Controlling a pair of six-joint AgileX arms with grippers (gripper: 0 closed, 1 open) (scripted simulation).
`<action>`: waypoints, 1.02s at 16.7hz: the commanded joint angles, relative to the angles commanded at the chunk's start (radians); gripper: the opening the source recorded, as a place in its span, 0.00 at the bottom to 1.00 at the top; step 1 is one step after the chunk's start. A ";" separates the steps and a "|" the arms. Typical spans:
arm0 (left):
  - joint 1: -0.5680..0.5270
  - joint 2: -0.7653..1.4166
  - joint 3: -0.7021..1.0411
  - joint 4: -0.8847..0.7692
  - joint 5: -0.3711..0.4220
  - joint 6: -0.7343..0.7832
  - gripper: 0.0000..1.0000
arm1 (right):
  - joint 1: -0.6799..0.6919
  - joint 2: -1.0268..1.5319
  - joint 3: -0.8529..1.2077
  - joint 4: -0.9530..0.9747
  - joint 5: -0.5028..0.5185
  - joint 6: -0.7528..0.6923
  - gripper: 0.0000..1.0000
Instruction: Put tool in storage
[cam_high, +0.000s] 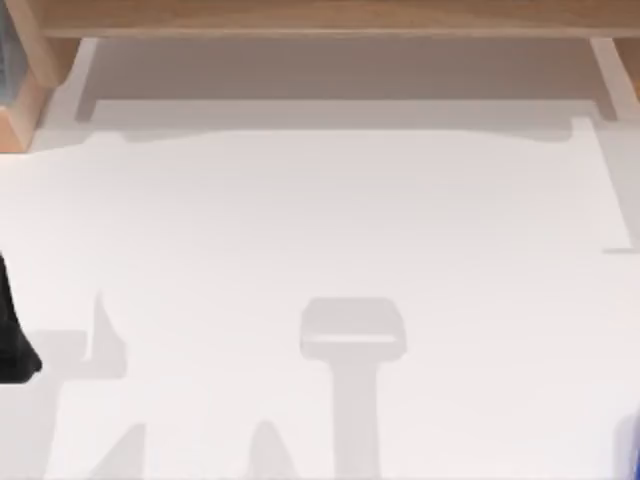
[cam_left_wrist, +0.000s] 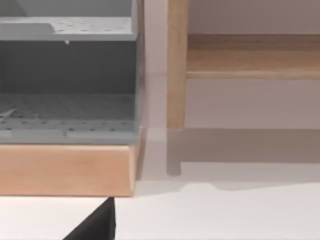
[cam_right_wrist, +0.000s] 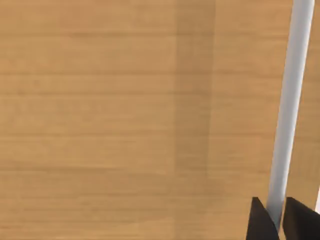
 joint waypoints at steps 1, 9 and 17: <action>0.000 0.000 0.000 0.000 0.000 0.000 1.00 | 0.000 0.000 0.000 0.000 0.000 0.000 0.45; 0.000 0.000 0.000 0.000 0.000 0.000 1.00 | 0.000 0.000 0.000 0.000 0.000 0.000 1.00; 0.000 0.000 0.000 0.000 0.000 0.000 1.00 | 0.002 0.000 0.001 0.000 0.000 0.000 1.00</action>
